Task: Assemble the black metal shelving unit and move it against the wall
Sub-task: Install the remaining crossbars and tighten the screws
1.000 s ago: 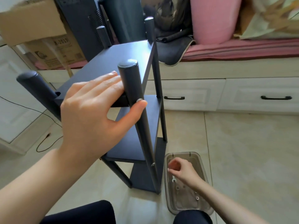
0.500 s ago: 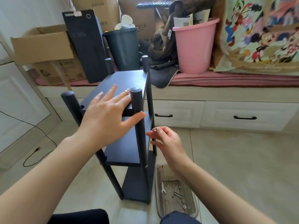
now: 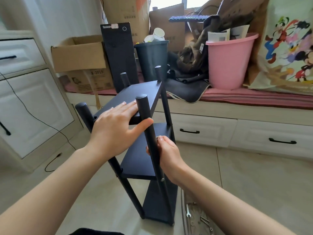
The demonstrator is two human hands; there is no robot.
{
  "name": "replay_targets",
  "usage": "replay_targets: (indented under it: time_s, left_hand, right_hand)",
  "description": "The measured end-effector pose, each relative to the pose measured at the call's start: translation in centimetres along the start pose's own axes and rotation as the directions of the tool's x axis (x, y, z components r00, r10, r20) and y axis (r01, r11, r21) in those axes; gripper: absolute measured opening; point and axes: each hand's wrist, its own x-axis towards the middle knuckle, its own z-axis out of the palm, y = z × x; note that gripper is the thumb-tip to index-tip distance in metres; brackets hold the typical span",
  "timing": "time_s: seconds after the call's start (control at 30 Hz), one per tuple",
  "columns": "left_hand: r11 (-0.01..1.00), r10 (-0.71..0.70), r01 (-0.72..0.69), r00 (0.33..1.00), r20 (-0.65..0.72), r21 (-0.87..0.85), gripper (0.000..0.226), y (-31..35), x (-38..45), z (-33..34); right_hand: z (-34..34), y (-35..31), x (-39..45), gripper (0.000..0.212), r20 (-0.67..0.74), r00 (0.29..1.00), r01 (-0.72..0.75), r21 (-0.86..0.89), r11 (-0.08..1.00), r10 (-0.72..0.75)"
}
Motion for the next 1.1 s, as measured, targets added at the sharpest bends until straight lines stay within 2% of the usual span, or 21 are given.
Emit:
replay_targets:
  time_s: [0.2, 0.4, 0.53, 0.67, 0.8, 0.83, 0.93, 1.0, 1.03, 1.1]
  left_hand:
    - [0.988, -0.117, 0.117, 0.993, 0.011, -0.102, 0.069, -5.3, -0.4, -1.8]
    - [0.945, -0.259, 0.242, 0.964, -0.054, -0.219, 0.067, -10.4, -2.6, -3.2]
    - [0.883, -0.346, 0.313, 0.938, -0.034, -0.35, 0.043, -14.5, -5.0, -3.4]
    - [0.797, -0.454, 0.367, 0.888, -0.075, -0.48, 0.048, -18.5, -8.7, -2.6]
    - [0.64, -0.589, 0.462, 0.808, -0.007, -0.614, 0.035, -22.9, -13.3, -0.3]
    - [0.592, -0.621, 0.474, 0.784, 0.006, -0.652, 0.04, -23.7, -14.5, 0.6]
    - [0.467, -0.692, 0.509, 0.719, 0.06, -0.723, 0.076, -26.2, -18.0, 3.9]
    - [0.38, -0.718, 0.545, 0.683, 0.133, -0.747, 0.088, -27.8, -20.1, 6.4]
    - [0.339, -0.728, 0.553, 0.667, 0.161, -0.761, 0.087, -28.4, -21.0, 7.6]
    - [0.278, -0.726, 0.546, 0.658, 0.199, -0.79, 0.069, -29.5, -22.7, 9.9]
  right_hand:
    - [4.9, -1.0, 1.5, 0.029, 0.061, 0.998, 0.028, -0.111, 0.993, -0.021]
    - [10.0, -1.2, 2.3, 0.026, 0.135, 0.991, 0.048, -0.145, 0.988, -0.028]
    - [13.6, -0.9, 2.3, 0.028, 0.161, 0.987, 0.021, -0.182, 0.983, 0.009]
    - [17.0, 0.6, 2.2, 0.025, 0.224, 0.974, 0.018, -0.224, 0.974, 0.034]
    - [19.9, 3.1, 2.6, 0.026, 0.309, 0.946, 0.016, -0.337, 0.941, 0.095]
    - [20.5, 3.9, 2.7, 0.027, 0.333, 0.936, 0.018, -0.374, 0.927, 0.117]
    - [22.1, 6.6, 3.3, 0.029, 0.377, 0.907, 0.023, -0.489, 0.872, 0.188]
    - [22.9, 8.8, 4.0, 0.029, 0.39, 0.892, 0.022, -0.54, 0.841, 0.227]
    - [23.2, 10.0, 4.3, 0.029, 0.391, 0.887, 0.016, -0.557, 0.83, 0.245]
    - [23.7, 12.2, 5.0, 0.026, 0.394, 0.876, 0.011, -0.594, 0.804, 0.279]
